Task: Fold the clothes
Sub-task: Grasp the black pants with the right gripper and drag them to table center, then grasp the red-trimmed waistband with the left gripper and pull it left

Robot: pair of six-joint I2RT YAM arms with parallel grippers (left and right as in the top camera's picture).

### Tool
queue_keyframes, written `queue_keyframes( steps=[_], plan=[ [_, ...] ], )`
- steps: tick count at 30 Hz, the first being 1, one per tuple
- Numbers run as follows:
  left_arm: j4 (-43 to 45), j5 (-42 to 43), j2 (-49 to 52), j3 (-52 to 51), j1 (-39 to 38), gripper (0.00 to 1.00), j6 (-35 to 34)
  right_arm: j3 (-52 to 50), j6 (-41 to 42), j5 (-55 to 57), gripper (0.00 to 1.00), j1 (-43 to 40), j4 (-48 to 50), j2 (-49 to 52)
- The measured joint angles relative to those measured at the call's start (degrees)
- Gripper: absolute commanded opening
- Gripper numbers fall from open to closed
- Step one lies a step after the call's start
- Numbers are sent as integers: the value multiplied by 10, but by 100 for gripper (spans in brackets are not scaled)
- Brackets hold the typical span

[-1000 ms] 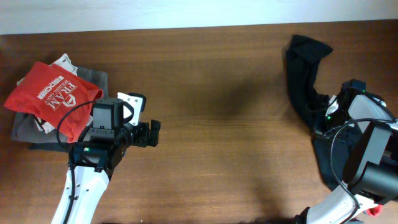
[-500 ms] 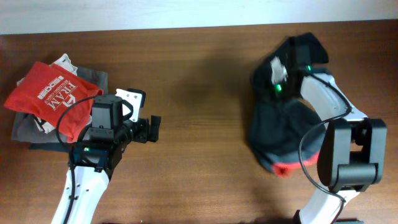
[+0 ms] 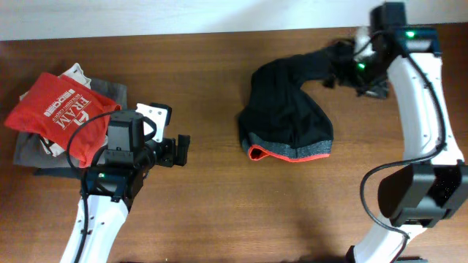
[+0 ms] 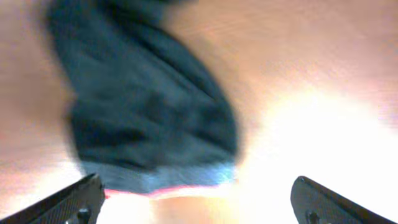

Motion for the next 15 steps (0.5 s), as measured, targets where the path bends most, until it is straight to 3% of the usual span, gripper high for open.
queue_keyframes(
  steps=[8, 15],
  plan=[
    [20, 100, 0, 0, 0, 99, 0, 0, -19, 64, 99, -83, -70, 0],
    [40, 138, 8, 0, -1, 99, -14, 0, -45, 43, 99, -176, -93, -29]
  ],
)
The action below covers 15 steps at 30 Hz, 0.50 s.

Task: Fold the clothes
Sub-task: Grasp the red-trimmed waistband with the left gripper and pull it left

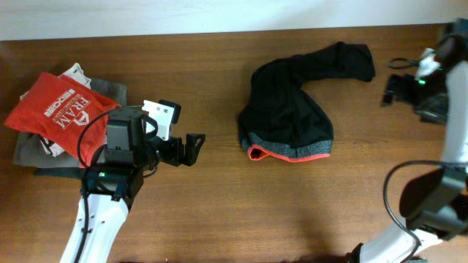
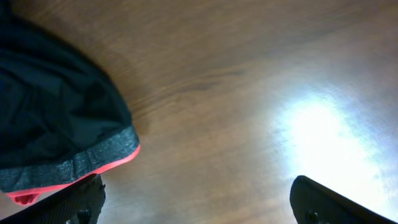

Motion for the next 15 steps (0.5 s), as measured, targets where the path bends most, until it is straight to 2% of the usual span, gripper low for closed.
queue_keyframes(
  steps=[7, 15],
  plan=[
    [12, 7, 71, 0, -42, 99, -17, -11, -10, -12, 99, -24, -19, -105],
    [60, 11, 180, 0, -118, 98, -108, -109, -10, -19, 99, -24, -20, -267]
  ],
)
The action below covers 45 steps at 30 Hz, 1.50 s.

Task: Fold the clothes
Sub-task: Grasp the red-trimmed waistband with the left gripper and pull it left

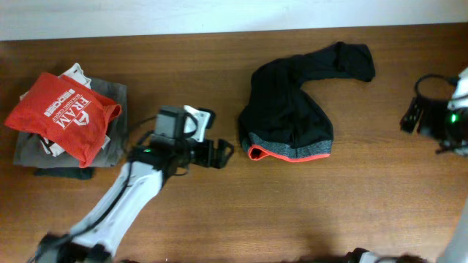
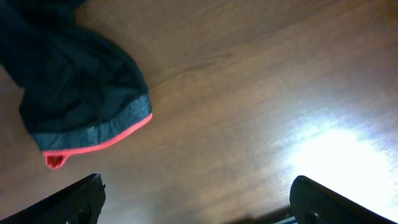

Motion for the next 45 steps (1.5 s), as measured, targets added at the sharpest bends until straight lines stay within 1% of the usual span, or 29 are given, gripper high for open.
queue_keyframes(
  steps=[2, 3, 4, 5, 10, 13, 16, 20, 21, 23, 25, 28, 30, 31, 33, 37, 43, 45],
  plan=[
    [16, 2, 32, 0, -21, 89, -33, -24, 0, 0, 99, 0, 2, -28],
    [28, 5, 46, 0, -30, 89, -49, -34, 0, 0, 99, 0, 4, -38],
    [45, 7, 62, 0, -41, 83, -65, -43, 0, 0, 99, 0, 7, -45],
    [58, 9, 74, 0, -50, 79, -78, -52, 0, 0, 99, 0, 7, -51],
    [114, 14, 120, 0, -90, 72, -124, -75, 0, 0, 99, 0, 13, -53],
    [145, 13, 136, 1, -105, 68, -136, -81, 0, 0, 99, 0, 13, -53],
    [152, 4, 149, 1, -115, 68, -144, -81, 0, 0, 98, 0, 14, -53],
    [160, -16, 159, 1, -123, 58, -150, -82, 0, 0, 98, 0, 13, -53],
    [161, -20, 162, 1, -124, 53, -151, -82, 0, 0, 98, 0, 13, -53],
    [162, -26, 169, 1, -124, 48, -154, -82, 0, 0, 98, 0, 13, -53],
    [163, -29, 176, 1, -124, 44, -155, -82, 0, 0, 98, 0, 13, -53],
    [176, -32, 189, 1, -124, 43, -155, -82, 0, 0, 98, 0, 13, -53],
    [191, -32, 193, 1, -124, 34, -155, -82, 0, 0, 98, 0, 13, -53],
    [197, -33, 193, 1, -124, 25, -156, -82, 0, 0, 98, 0, 13, -53],
    [210, -36, 193, 1, -124, 13, -155, -82, 0, 0, 98, 0, 13, -53],
    [214, -42, 193, 1, -124, 2, -158, -82, 0, 0, 98, 0, 13, -53],
    [210, -47, 193, 1, -124, 1, -159, -82, -1, 0, 98, 0, 13, -53],
    [188, -51, 193, 3, -122, 1, -159, -82, 0, 0, 98, 0, 13, -53]
  ],
)
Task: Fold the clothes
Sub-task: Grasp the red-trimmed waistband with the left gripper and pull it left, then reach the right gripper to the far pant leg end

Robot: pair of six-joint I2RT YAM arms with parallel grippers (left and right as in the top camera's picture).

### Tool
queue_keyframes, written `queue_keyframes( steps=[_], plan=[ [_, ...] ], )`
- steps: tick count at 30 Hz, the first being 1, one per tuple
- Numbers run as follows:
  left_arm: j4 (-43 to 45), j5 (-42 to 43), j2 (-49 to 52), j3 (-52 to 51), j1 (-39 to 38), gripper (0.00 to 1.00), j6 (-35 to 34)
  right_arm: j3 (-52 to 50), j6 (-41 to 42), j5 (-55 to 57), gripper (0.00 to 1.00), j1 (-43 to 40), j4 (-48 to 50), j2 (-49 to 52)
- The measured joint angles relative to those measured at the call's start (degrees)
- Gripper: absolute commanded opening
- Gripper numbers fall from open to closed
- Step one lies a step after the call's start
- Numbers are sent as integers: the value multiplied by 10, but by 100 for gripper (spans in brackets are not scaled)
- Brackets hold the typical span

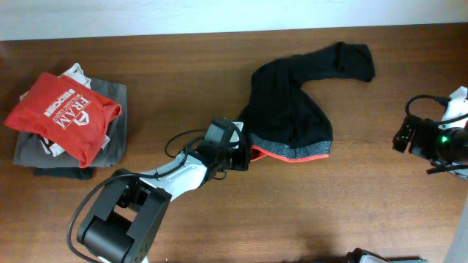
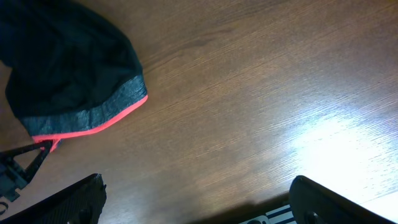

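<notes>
A black garment [image 1: 292,117] with a grey band and red hem lies crumpled at the table's middle, one leg or sleeve trailing to the back right. In the right wrist view, the garment [image 2: 68,68] sits at the upper left. My left gripper [image 1: 243,157] reaches across the table to the hem's left corner, its jaws apart around the red edge. Far to the right, my right gripper [image 1: 406,137] hangs open over bare wood, well clear of the garment. Its fingers [image 2: 68,199] stand wide apart with nothing between them.
A pile of folded clothes [image 1: 44,150] topped by a red printed shirt [image 1: 62,113] sits at the left edge. The wooden table [image 1: 329,204] stretches in front of the garment. A white wall strip runs along the back.
My left gripper has moved right from just short of the hem to the hem's left corner. The right gripper shifted slightly nearer and stayed open. The garment lies as before.
My right gripper was at the garment's trailing end at the back right. Then it stood apart from it, open, and moved to the right edge. Meanwhile my left gripper went from beside the clothes pile rightward to the red hem.
</notes>
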Motion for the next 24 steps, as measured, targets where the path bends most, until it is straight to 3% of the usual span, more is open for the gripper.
queue_keyframes(
  steps=[5, 9, 10, 11, 12, 13, 15, 18, 24],
  plan=[
    [-156, -37, -48, 12, 46, 1, 19, 0, 0, 0, 98, 0, 4, 0],
    [-235, -129, -164, 63, 167, 1, 77, -1, 0, 0, 98, 0, 9, 0],
    [-234, -137, -179, 73, 181, 10, 82, -1, 0, 0, 98, 0, 10, 0],
    [-229, -147, -203, 88, 211, 31, 90, -1, 0, 0, 98, 0, 10, 0],
    [-224, -154, -220, 99, 233, 63, 98, -1, 0, 0, 98, 0, 11, 0],
    [-218, -159, -238, 110, 261, 81, 101, -1, 0, 0, 98, 0, 11, 0],
    [-219, -157, -257, 121, 301, 93, 108, -1, 0, 0, 98, 0, 10, 0],
    [-257, -146, -255, 122, 321, 98, 112, -1, 0, 0, 98, 0, 10, 0],
    [-305, -130, -209, 119, 318, 99, 115, -1, 0, 0, 98, 0, 10, 0]
  ],
)
